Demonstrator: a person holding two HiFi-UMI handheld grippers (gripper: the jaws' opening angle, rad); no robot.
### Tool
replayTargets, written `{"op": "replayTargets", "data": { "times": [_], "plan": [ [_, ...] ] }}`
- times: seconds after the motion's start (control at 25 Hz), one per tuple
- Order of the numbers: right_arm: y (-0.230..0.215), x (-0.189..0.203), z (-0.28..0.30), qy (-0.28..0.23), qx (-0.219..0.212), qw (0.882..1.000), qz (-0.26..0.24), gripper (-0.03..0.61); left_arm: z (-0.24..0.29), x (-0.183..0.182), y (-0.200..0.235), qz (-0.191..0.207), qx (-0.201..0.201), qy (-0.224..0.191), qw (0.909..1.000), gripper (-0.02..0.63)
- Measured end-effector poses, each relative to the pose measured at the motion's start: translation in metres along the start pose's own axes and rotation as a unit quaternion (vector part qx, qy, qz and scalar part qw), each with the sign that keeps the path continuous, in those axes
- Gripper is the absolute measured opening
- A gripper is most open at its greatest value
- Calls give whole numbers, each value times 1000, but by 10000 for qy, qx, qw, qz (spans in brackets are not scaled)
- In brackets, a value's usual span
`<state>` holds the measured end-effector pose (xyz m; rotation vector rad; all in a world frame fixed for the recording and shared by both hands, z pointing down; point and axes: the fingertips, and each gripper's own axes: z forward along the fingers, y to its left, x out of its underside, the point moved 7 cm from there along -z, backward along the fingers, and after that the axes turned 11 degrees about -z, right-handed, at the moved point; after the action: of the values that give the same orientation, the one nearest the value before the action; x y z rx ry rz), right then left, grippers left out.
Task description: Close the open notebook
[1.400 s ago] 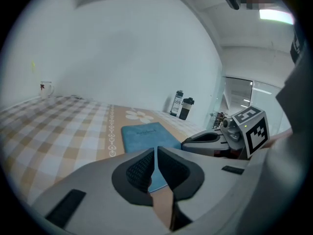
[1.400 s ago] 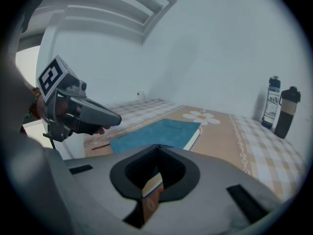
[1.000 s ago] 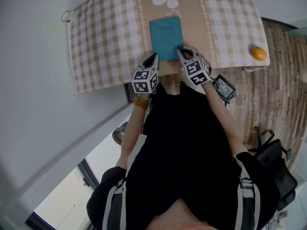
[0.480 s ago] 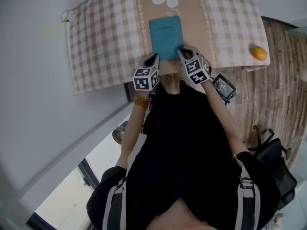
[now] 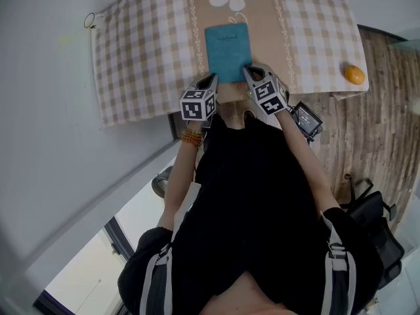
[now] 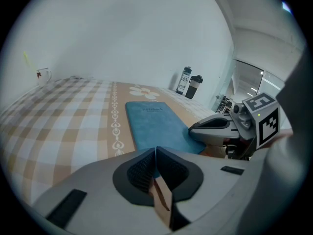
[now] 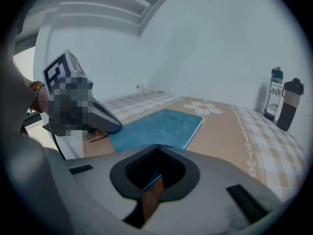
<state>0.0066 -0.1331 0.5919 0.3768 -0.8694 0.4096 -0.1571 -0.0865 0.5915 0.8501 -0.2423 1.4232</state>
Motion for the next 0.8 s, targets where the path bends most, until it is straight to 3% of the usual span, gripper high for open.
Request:
{"op": "replayTargets", "data": {
  "times": [0.24,0.8],
  "plan": [
    [-1,2,1,2,-38,9999,96,6,1,-2,2,-97,42,81,9999,9],
    [-1,3,0,46,8,9995,300,6,-1,-4,0,160,-77,72,9998,9]
  ]
}}
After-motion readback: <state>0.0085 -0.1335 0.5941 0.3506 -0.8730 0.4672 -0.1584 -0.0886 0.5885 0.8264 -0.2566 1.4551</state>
